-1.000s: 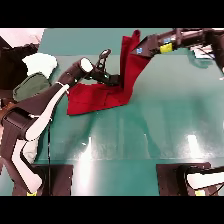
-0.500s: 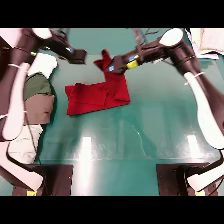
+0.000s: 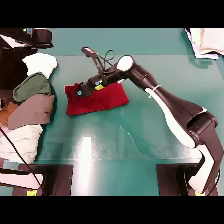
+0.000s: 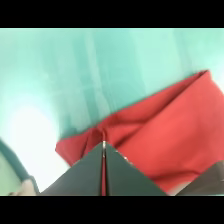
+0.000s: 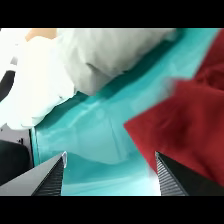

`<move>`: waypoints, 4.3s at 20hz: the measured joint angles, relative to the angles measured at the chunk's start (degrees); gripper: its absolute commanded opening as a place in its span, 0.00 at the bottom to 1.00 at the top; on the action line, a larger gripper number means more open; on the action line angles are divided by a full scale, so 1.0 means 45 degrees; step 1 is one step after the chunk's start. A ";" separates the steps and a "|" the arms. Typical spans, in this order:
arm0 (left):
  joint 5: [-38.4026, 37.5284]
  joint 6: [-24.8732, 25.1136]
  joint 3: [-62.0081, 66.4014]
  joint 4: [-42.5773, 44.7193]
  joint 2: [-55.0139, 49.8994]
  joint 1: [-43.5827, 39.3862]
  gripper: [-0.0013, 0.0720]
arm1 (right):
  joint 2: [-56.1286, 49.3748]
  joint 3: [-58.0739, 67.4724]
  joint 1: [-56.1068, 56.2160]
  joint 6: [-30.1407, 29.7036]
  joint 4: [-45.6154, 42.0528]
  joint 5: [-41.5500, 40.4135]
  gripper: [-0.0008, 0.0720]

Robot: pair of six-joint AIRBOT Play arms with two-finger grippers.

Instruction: Fold the shirts.

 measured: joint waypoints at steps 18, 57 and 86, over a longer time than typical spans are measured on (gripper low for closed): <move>-0.0389 0.0000 -0.0826 -0.0777 0.0180 0.0053 0.05 | -0.0209 -0.3696 -0.6232 0.1831 -0.1433 0.2487 0.89; -0.0976 0.0233 -0.0826 -0.2093 0.0180 0.0053 0.05 | 0.8189 -0.9806 -1.9783 0.2837 -0.4274 -0.0248 0.02; -0.0675 0.0457 -0.0826 -0.2259 0.0180 0.0053 0.05 | 1.4129 -1.1953 -1.4498 0.5979 -0.7582 -0.0117 0.03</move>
